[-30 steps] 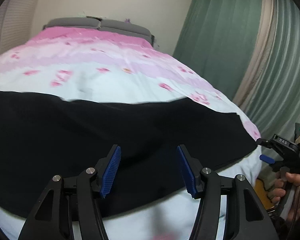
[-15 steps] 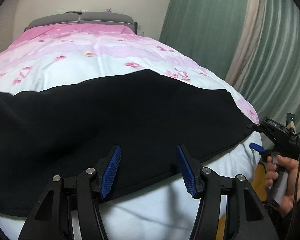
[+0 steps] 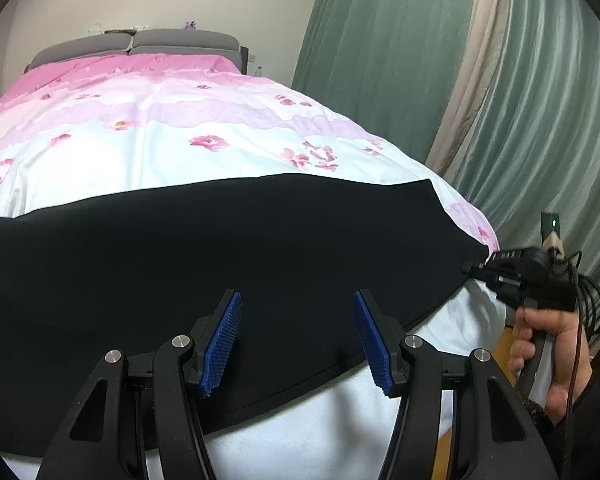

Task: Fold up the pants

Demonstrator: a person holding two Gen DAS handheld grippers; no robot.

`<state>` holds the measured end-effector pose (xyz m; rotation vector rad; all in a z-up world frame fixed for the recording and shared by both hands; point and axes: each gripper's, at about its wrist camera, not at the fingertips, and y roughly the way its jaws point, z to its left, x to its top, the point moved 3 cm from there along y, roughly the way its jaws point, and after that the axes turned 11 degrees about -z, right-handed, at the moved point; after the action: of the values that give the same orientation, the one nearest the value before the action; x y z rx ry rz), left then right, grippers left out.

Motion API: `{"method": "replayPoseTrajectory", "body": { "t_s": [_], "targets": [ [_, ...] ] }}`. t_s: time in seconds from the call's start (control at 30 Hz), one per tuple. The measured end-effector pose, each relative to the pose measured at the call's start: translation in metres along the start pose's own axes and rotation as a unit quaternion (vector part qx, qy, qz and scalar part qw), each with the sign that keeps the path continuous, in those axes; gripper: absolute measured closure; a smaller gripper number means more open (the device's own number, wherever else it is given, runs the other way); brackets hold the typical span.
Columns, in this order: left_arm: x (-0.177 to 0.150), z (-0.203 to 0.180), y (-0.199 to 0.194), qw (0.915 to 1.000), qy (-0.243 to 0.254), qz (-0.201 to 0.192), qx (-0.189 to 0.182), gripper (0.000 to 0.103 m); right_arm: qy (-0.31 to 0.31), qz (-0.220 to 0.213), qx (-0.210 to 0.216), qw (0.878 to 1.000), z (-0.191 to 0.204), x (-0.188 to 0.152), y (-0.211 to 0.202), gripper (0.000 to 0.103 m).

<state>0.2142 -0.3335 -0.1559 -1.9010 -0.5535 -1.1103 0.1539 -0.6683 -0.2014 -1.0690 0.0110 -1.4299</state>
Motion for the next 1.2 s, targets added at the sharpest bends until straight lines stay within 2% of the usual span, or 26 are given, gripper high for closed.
{"method": "replayPoseTrajectory", "body": {
  "t_s": [0.07, 0.13, 0.2, 0.27, 0.33, 0.37, 0.43, 0.5, 0.53, 0.6, 0.63, 0.7, 0.77, 0.8, 0.83, 0.9, 0.97, 1.0, 1.03, 1.1, 1.13, 1.2],
  "targets": [
    [-0.001, 0.005, -0.001, 1.0000, -0.006, 0.004, 0.003, 0.046, 0.011, 0.011, 0.007, 1.000, -0.008, -0.005, 0.001, 0.098],
    [-0.002, 0.010, -0.004, 0.9999, -0.008, 0.005, 0.006, 0.046, 0.017, 0.014, 0.007, 1.000, -0.012, -0.006, -0.004, 0.091],
    [0.000, 0.019, -0.013, 0.9999, -0.015, 0.003, 0.008, 0.046, 0.006, 0.015, -0.017, 1.000, -0.011, -0.007, -0.013, 0.064],
    [0.004, 0.028, -0.022, 0.9996, -0.024, -0.002, 0.014, 0.046, -0.027, -0.002, -0.025, 0.999, 0.002, -0.007, -0.033, 0.062],
    [0.013, 0.043, -0.038, 0.9988, -0.029, -0.017, 0.035, 0.046, -0.073, -0.019, -0.017, 0.997, 0.030, -0.005, -0.052, 0.060],
    [0.017, 0.049, -0.044, 0.9982, -0.027, -0.026, 0.046, 0.046, -0.100, -0.026, -0.005, 0.995, 0.050, -0.004, -0.060, 0.055],
    [0.030, 0.069, -0.065, 0.9948, -0.019, -0.055, 0.084, 0.036, -0.159, -0.025, 0.042, 0.986, 0.098, -0.004, -0.066, 0.052],
    [0.039, 0.090, -0.083, 0.9898, -0.017, -0.080, 0.117, 0.028, -0.229, 0.003, 0.109, 0.967, 0.158, -0.012, -0.063, 0.052],
    [0.047, 0.107, -0.095, 0.9856, -0.018, -0.096, 0.138, 0.024, -0.263, 0.026, 0.153, 0.952, 0.194, -0.021, -0.060, 0.052],
    [0.058, 0.136, -0.111, 0.9789, -0.020, -0.110, 0.171, 0.022, -0.306, 0.081, 0.223, 0.922, 0.253, -0.046, -0.049, 0.049],
    [0.062, 0.150, -0.116, 0.9758, -0.021, -0.114, 0.185, 0.021, -0.325, 0.127, 0.262, 0.900, 0.289, -0.066, -0.039, 0.049],
    [0.070, 0.182, -0.127, 0.9689, -0.027, -0.120, 0.215, 0.019, -0.341, 0.196, 0.304, 0.868, 0.335, -0.100, -0.024, 0.048],
    [0.076, 0.218, -0.136, 0.9595, -0.032, -0.127, 0.249, 0.018, -0.361, 0.287, 0.343, 0.819, 0.392, -0.151, 0.002, 0.048],
    [0.077, 0.232, -0.141, 0.9548, -0.035, -0.131, 0.264, 0.018, -0.374, 0.319, 0.348, 0.799, 0.414, -0.174, 0.016, 0.048],
    [0.078, 0.252, -0.146, 0.9474, -0.043, -0.135, 0.287, 0.018, -0.386, 0.342, 0.345, 0.784, 0.428, -0.196, 0.024, 0.048],
    [0.077, 0.278, -0.153, 0.9398, -0.067, -0.140, 0.305, 0.018, -0.401, 0.403, 0.332, 0.752, 0.461, -0.237, 0.050, 0.048],
    [0.072, 0.304, -0.158, 0.9336, -0.100, -0.144, 0.313, 0.018, -0.413, 0.467, 0.316, 0.715, 0.482, -0.275, 0.074, 0.048],
    [0.069, 0.314, -0.160, 0.9309, -0.115, -0.145, 0.315, 0.018, -0.424, 0.504, 0.303, 0.688, 0.488, -0.296, 0.085, 0.048],
    [0.066, 0.324, -0.162, 0.9293, -0.129, -0.144, 0.314, 0.018, -0.432, 0.524, 0.293, 0.673, 0.491, -0.307, 0.093, 0.048],
    [0.061, 0.335, -0.161, 0.9296, -0.141, -0.141, 0.310, 0.018, -0.440, 0.557, 0.266, 0.652, 0.493, -0.325, 0.108, 0.049],
    [0.058, 0.339, -0.161, 0.9302, -0.144, -0.137, 0.309, 0.018, -0.433, 0.582, 0.258, 0.638, 0.491, -0.333, 0.113, 0.049],
    [0.054, 0.342, -0.159, 0.9333, -0.144, -0.131, 0.301, 0.018, -0.420, 0.619, 0.255, 0.613, 0.489, -0.345, 0.117, 0.048]
  ]
}}
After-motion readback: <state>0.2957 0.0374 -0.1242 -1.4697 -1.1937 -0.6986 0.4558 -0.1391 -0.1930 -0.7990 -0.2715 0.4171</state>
